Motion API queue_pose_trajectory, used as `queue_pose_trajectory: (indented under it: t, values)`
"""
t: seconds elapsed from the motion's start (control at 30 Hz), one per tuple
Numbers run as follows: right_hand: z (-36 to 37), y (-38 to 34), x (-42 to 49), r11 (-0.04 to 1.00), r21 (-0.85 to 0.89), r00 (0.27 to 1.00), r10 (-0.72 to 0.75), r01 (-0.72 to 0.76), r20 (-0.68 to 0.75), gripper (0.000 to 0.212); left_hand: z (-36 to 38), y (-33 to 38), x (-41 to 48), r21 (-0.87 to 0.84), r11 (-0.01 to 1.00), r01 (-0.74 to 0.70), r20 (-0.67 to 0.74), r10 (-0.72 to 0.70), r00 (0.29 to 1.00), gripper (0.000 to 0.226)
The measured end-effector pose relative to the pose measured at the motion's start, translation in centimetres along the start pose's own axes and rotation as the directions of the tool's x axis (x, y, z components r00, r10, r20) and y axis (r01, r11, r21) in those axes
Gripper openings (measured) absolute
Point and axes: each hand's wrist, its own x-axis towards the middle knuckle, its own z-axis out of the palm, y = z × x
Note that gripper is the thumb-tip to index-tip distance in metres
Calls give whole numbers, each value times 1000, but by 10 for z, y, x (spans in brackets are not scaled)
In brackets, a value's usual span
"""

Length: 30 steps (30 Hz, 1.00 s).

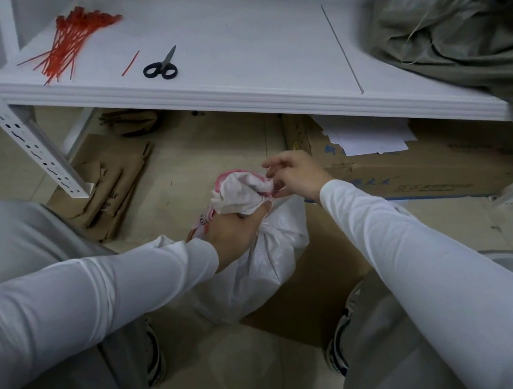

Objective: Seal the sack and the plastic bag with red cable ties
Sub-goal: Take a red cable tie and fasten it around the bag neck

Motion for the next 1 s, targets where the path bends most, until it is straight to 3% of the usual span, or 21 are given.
queue_pose_trajectory:
  t: [0.07,0.17,0.33,0.47,0.6,0.73,0.77,0.83,1.0]
  values:
    - [4,10,1,962,-268,998,-57,51,-14,49,0,-1,-1,11,999,-31,15,30,999,49]
    - [12,20,4,793,-592,990,-102,143,102,50,1,-6,0,-40,998,-42,65,45,997,41]
    - [16,26,13,619,-765,982,-63,178,178,31,0,-10,5,-2,997,-74,83,74,994,41]
    - [17,20,13,379,-904,976,-159,199,148,21,2,-14,9,33,996,-89,87,86,993,36]
    - [18,14,10,279,-951,975,-208,133,76,15,-1,-14,11,15,997,-71,63,70,996,37]
    - [12,14,3,294,-953,978,-208,79,17,15,-6,-14,12,22,996,-88,62,86,994,27]
    - [11,14,0,312,-948,981,-191,70,10,15,-7,-15,13,24,996,-84,59,82,995,34]
    - [11,15,-7,378,-925,991,-135,38,-14,16,-8,-15,16,28,997,-66,46,65,997,51]
    - [14,18,-24,606,-794,997,-13,-49,-72,20,-9,-13,17,-50,999,21,64,-17,998,69]
